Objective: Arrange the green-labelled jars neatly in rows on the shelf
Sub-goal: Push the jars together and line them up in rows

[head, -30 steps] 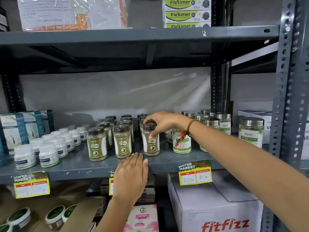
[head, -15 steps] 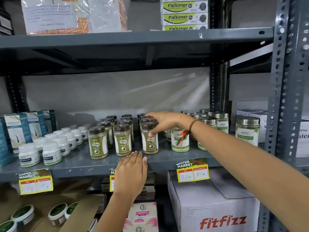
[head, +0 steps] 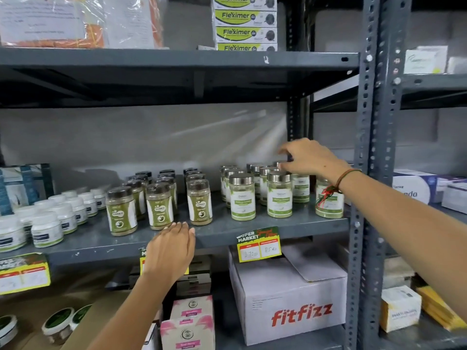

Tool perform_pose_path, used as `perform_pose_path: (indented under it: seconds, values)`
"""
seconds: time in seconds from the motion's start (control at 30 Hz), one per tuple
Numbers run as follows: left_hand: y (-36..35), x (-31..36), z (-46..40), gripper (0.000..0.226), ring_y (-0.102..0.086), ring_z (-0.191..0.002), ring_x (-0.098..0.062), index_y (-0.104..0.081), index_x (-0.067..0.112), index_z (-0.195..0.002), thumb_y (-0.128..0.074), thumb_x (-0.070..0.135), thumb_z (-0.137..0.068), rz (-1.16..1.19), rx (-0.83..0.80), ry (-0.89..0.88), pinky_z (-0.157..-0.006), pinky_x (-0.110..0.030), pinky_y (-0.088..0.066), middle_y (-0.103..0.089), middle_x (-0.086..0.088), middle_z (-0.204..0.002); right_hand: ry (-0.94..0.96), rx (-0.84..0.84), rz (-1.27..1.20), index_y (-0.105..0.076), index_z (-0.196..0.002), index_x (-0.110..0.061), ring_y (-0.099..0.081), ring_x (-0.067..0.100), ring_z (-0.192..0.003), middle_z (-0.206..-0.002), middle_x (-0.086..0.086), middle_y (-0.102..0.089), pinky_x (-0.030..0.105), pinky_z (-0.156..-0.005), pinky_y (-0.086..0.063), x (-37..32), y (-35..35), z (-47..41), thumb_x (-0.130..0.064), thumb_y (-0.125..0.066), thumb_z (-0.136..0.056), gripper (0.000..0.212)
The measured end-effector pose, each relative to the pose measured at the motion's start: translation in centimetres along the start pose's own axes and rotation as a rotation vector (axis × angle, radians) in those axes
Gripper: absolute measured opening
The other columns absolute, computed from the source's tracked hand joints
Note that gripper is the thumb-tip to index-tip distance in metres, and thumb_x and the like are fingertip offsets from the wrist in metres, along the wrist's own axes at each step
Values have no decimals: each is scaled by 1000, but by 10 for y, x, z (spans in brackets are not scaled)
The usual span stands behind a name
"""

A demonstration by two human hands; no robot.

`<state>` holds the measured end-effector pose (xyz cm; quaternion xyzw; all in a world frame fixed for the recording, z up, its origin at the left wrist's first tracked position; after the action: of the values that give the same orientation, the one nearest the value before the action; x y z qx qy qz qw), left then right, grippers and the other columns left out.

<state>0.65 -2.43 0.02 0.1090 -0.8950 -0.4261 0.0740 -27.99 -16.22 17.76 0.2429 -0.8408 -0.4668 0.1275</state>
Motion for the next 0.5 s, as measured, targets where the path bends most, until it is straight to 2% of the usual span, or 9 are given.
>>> perform_pose_path:
  seconds: [0.1,0.2,0.33,0.5]
  values:
    - [-1,0,0,44,-65,-102,-21,-65,14,-111,-30,37,-96,21,-2,5,-76,-37,-55,-70,-3,-112,-101,-119,268,-58,-129,-22,-59,34,-112,-124,10,-62,44,-83,-50,25,-1,7,-49,-57,-88,50]
    - [-3,0,0,42,-65,-101,-21,-66,14,-108,-32,35,-96,37,0,9,-77,-37,-55,-71,-3,-109,-180,-215,418,-58,-128,-19,-57,33,-113,-122,10,-61,42,-79,-49,41,-5,11,-54,-50,-91,52]
    - [-5,0,0,39,-66,-101,-20,-68,12,-107,-36,33,-95,18,-1,10,-77,-36,-55,-72,-5,-108,-276,-282,516,-57,-133,-18,-55,29,-118,-129,7,-58,41,-84,-47,51,-10,15,-59,-45,-92,59]
    - [-7,-1,-1,40,-65,-105,-20,-68,10,-108,-37,32,-95,13,9,11,-82,-37,-54,-71,-7,-112,-312,-306,521,-60,-128,-17,-55,27,-116,-126,6,-57,40,-86,-47,54,-17,16,-53,-52,-91,52]
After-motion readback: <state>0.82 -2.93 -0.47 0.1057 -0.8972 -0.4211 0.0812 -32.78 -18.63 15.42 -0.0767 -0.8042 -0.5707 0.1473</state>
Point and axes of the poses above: each hand's wrist, its own z-axis away from the middle knuckle, its own y-axis out of the back of the hand, x = y × z, the point moved 2 cm from there along -z, towards the middle knuckle
